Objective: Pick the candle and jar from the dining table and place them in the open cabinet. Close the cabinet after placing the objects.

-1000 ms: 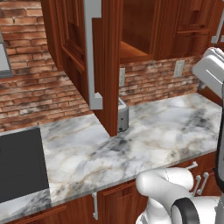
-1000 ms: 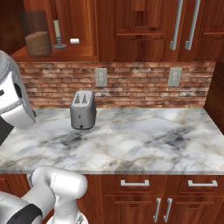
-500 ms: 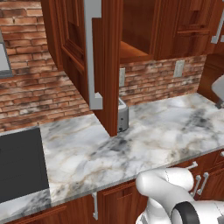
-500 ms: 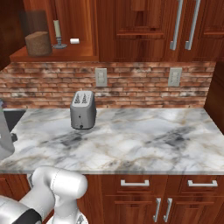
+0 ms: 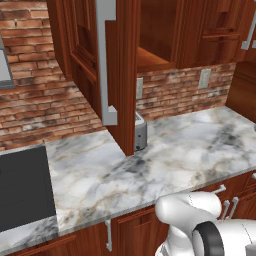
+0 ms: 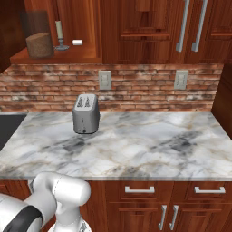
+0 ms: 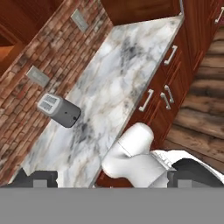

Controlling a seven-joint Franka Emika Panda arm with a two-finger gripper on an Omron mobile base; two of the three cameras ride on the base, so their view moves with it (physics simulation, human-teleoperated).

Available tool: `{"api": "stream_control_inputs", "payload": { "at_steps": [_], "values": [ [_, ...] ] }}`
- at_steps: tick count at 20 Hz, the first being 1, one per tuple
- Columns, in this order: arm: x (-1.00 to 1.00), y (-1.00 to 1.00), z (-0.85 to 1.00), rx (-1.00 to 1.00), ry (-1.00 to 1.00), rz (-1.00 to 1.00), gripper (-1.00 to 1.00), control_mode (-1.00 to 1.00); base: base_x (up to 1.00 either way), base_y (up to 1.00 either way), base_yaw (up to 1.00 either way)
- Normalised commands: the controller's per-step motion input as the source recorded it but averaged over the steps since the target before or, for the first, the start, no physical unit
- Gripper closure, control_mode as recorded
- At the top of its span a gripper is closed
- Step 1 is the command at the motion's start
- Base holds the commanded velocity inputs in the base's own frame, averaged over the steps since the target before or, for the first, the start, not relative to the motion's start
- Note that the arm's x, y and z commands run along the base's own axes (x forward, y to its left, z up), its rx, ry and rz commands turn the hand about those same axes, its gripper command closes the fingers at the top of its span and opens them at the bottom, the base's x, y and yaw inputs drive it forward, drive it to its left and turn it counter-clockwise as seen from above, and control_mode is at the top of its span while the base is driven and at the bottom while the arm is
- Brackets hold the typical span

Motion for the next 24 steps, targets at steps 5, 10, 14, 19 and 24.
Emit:
{"api": "stream_control_inputs", "payload": {
  "at_steps": [5,10,14,19,24],
  "values": [
    [-0.9,0.0,0.0,-0.08,-0.01,0.0,-1.0,-1.0,0.0,0.0,0.0],
    [-0.7,0.38,0.0,-0.1,0.0,-0.04,-1.0,-1.0,0.0,0.0,0.0],
    [-0.4,0.66,0.14,-0.12,0.0,-0.1,-1.0,-1.0,0.0,0.0,0.0],
    [-0.37,0.67,0.27,-0.12,0.0,-0.12,-1.0,-1.0,0.0,0.0,0.0],
    [-0.36,0.67,0.26,-0.19,0.04,-0.09,-1.0,-1.0,0.0,0.0,0.0]
  ]
}}
